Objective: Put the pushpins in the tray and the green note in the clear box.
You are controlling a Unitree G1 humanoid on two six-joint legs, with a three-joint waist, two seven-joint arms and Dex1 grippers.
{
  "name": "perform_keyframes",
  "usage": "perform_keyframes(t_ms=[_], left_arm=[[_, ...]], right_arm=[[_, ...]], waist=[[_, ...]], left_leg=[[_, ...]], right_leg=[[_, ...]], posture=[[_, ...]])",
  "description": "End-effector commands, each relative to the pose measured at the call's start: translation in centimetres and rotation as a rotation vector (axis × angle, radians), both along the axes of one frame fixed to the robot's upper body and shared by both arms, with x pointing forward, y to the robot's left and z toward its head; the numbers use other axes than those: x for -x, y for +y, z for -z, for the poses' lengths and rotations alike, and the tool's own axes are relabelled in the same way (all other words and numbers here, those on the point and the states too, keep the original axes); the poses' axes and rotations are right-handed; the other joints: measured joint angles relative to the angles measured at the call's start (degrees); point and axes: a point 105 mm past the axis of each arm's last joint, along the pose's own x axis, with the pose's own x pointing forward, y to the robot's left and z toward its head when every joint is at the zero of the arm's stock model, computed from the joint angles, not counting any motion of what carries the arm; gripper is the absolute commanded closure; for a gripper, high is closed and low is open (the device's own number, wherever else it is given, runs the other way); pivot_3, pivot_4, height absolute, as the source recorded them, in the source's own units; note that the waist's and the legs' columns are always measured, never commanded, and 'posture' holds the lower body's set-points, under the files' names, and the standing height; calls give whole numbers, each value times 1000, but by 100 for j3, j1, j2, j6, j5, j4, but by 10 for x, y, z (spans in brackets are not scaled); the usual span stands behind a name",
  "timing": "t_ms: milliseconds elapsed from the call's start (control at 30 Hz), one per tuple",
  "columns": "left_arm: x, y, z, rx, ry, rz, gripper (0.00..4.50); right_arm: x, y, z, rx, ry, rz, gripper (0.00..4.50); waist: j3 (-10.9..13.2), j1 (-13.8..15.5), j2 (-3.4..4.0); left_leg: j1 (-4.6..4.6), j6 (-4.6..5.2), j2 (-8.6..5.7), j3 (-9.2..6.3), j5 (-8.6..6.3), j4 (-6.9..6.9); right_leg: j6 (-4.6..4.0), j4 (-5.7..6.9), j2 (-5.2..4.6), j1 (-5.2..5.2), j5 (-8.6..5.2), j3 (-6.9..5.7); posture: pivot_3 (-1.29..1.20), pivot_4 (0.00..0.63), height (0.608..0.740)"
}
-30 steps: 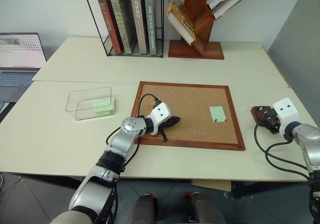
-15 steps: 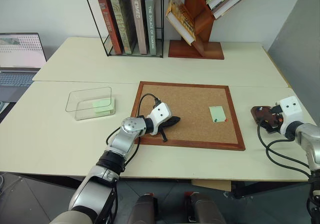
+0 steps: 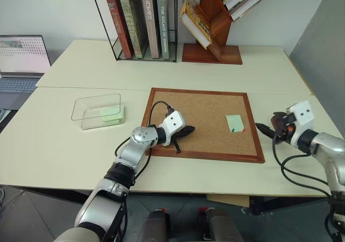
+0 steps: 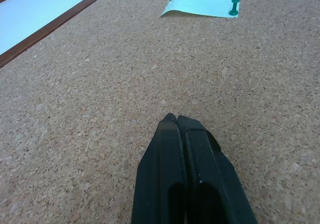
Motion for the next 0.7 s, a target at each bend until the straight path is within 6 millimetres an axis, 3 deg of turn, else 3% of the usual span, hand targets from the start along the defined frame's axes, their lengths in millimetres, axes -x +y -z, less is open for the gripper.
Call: perform_keyframes(t_ms=[33, 300, 700], left_arm=[[-2, 5, 10, -43, 18, -21, 4500], [-2, 6, 9, -45, 15, -20, 4500], [0, 8, 11, -53, 18, -20, 4500]], right_arm=[[-1, 14, -2, 25, -41, -38, 27], [-10, 16, 17, 4, -4, 1, 27], [-14, 22, 25, -10, 10, -2, 2179]], waist=[[0, 1, 0], [0, 6, 0], [0, 3, 0]], left_leg=[[0, 0, -1, 1, 0, 0], [-1, 0, 0, 0, 0, 1], [0, 0, 3, 0, 0, 0]], right_leg=[[2, 0, 0, 0, 1, 0], [3, -2, -1, 0, 2, 0], [3, -2, -2, -1, 2, 0]], posture=[[0, 150, 740], [0, 150, 740], [0, 150, 740]])
